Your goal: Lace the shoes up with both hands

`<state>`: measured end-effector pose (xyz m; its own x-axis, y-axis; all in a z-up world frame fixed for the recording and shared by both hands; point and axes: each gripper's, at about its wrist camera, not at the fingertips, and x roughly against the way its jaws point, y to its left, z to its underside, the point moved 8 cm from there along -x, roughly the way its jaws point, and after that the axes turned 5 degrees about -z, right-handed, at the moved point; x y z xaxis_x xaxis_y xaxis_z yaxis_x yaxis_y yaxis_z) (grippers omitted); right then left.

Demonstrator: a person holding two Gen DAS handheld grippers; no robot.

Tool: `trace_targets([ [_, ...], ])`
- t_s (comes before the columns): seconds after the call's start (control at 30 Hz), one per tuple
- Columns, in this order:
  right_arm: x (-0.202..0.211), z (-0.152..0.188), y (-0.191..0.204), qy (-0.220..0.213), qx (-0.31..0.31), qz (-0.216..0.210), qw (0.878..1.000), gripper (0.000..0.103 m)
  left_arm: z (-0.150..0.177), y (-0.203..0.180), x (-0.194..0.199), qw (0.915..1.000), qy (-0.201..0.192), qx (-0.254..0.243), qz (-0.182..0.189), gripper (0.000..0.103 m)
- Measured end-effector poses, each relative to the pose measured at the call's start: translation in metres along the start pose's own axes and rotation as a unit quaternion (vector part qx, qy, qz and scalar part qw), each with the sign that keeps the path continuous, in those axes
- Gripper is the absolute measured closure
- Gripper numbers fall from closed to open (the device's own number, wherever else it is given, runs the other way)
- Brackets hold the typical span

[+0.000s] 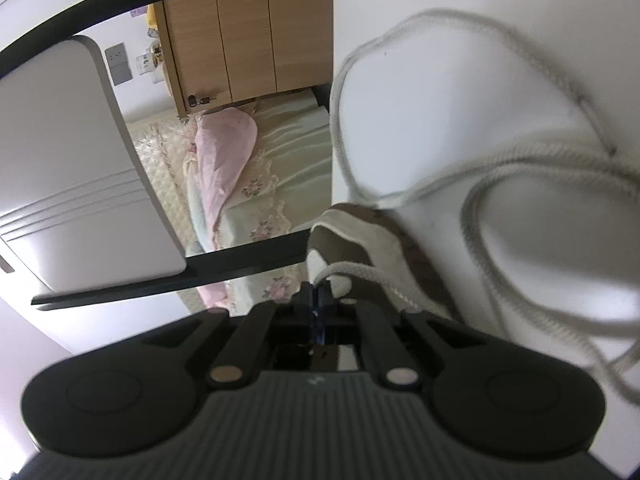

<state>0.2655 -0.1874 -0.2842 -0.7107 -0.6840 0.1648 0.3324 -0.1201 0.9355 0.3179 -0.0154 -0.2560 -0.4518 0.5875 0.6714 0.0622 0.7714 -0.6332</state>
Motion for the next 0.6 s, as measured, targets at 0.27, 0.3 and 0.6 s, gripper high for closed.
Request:
trace_targets([
  [0.27,0.001,-0.001,-0.013,-0.011,-0.016,0.025,0.999,0.100,0.000,0.000,0.000,1.0000,-0.001,0.002,0.000,0.100],
  [0.3,-0.001,0.001,-0.013,-0.009,-0.017,0.025,1.000,0.100,0.000,0.000,0.000,1.0000,-0.001,0.002,0.000,0.100],
  [0.6,0.009,0.008,0.017,0.009,0.078,0.062,0.995,0.093,0.002,-0.017,0.018,0.9990,-0.020,-0.040,-0.003,0.099],
])
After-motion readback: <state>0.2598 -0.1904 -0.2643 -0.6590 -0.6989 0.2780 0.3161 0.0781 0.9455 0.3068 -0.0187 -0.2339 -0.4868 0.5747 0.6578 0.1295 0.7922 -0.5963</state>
